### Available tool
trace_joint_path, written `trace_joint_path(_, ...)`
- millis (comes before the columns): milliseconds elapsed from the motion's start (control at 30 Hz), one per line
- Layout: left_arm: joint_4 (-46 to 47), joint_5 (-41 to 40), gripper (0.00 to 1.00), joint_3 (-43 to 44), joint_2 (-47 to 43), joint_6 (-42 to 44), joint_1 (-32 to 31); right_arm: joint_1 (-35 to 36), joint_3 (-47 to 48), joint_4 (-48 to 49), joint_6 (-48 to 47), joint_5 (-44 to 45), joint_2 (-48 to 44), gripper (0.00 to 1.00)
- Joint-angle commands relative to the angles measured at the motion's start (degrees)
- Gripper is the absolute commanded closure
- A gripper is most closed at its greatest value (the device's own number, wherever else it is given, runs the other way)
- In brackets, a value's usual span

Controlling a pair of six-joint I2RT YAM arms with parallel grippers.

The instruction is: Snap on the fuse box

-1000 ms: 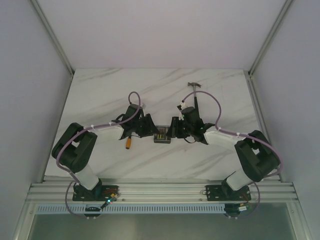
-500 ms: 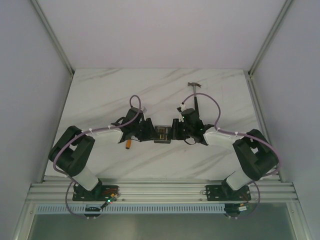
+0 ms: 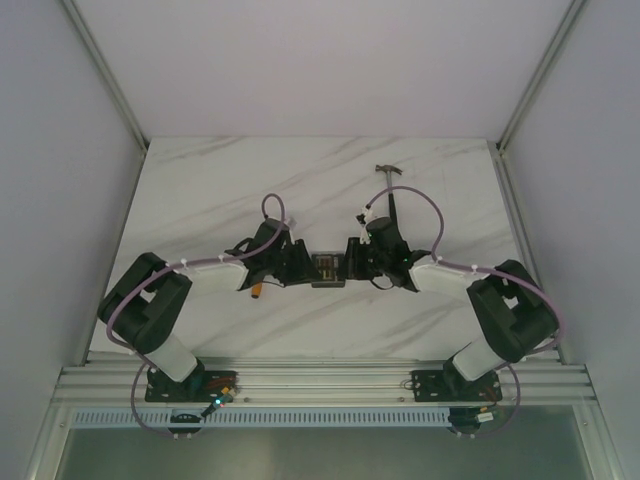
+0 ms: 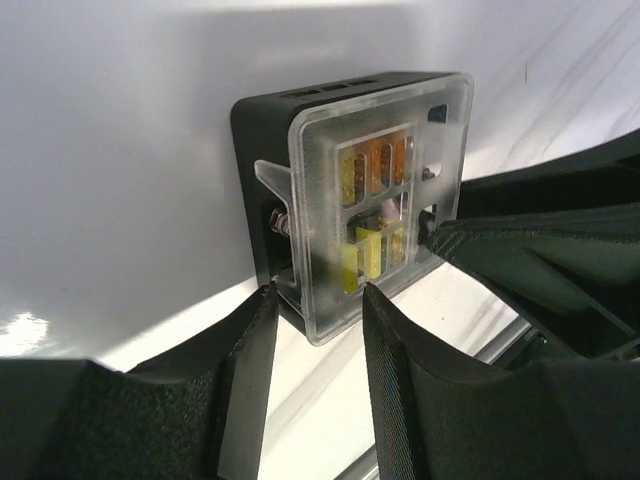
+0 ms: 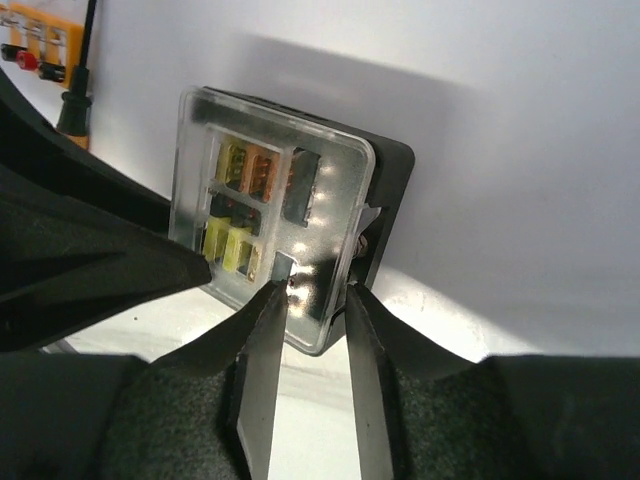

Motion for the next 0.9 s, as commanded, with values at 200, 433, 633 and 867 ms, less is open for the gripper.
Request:
trace_joint_path(200,-1.1,0.6,0.45,-1.2,-3.1,-0.6,-1.3,-1.5,2.6,-7.0,-5.2,1.6,-4.8,0.50)
trace_joint_path(433,-0.8,1.8,0.45,1.9,-2.3,2.1,3.3,-4.8,4.9,-2.0,-5.6,-3.3,-3.2,0.49)
trace_joint_path(633,0.1,4.0,0.50,5.3,2.5,3.0,4.6,-6.2,6.5,1.3,-5.0,-6.9,2.7,0.53)
trace_joint_path(867,1.0,4.8,0.60,6.2,6.5,3.3,4.6,-6.4,6.6,2.9,-5.1,-8.2,7.2,0.58)
